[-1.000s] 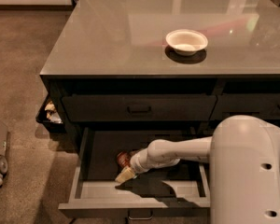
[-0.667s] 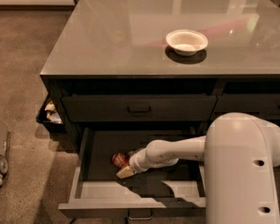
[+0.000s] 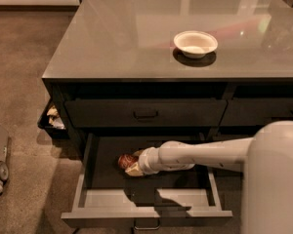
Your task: Pick coke can from middle drawer and place on counter
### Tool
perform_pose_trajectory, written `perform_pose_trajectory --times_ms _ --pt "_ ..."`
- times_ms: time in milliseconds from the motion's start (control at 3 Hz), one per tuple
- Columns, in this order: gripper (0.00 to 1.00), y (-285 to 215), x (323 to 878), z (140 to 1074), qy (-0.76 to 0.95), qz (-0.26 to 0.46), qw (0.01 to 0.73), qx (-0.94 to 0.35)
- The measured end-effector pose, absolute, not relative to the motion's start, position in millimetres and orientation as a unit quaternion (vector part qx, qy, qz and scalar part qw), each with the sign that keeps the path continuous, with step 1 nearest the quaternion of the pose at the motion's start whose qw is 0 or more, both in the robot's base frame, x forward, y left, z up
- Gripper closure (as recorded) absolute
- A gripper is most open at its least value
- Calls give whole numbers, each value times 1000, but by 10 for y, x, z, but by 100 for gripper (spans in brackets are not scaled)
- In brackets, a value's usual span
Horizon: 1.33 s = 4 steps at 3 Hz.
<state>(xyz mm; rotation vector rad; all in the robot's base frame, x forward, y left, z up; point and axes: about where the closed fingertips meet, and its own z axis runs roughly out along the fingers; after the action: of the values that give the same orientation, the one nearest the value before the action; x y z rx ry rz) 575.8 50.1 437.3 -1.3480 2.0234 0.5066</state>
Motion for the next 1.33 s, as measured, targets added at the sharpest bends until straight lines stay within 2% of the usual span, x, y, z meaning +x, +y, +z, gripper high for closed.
perform_pose_trajectory --times_ms 667,1333 --pt "100 179 5992 5692 697 203 404 -557" --pt "100 -253 6170 7059 613 188 437 -631"
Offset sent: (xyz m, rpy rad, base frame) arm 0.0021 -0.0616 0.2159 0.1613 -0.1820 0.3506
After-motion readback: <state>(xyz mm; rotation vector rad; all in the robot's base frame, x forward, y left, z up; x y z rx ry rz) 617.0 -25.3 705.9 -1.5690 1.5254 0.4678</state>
